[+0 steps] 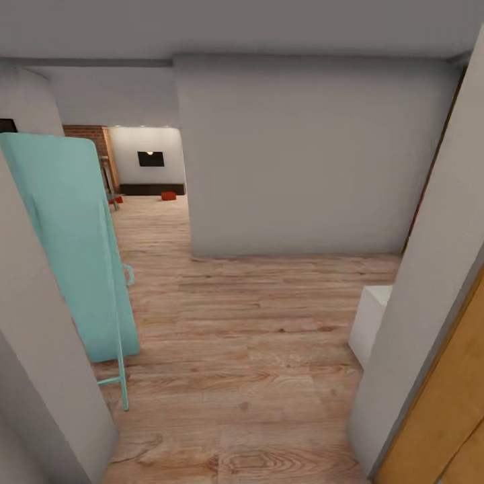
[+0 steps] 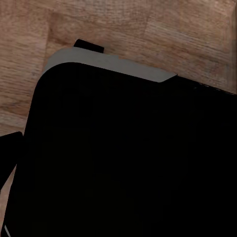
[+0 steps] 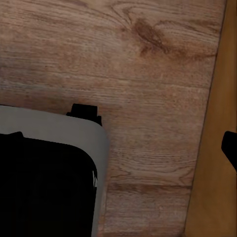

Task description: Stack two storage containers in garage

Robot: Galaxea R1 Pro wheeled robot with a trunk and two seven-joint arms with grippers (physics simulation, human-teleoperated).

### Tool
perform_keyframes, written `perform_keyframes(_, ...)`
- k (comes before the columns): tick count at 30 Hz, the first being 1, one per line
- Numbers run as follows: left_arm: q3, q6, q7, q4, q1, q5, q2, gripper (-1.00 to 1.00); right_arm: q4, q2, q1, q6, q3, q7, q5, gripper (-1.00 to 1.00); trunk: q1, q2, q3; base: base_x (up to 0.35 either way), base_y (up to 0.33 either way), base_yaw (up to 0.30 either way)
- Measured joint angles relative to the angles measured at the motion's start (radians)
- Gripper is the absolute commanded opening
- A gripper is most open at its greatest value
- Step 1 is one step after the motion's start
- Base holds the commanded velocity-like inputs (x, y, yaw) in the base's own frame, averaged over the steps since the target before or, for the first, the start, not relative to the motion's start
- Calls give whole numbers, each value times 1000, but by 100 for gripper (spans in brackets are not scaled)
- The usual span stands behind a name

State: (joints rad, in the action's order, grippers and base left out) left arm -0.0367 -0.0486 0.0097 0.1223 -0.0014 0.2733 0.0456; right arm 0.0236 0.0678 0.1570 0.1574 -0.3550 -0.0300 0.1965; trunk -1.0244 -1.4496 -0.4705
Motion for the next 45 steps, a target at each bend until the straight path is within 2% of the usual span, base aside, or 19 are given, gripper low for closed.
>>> perform_keyframes(45,-1,-3,0,0,0,0,1,100,0,0,0,0,0,0,-1,100,0,0,0,326,0,0)
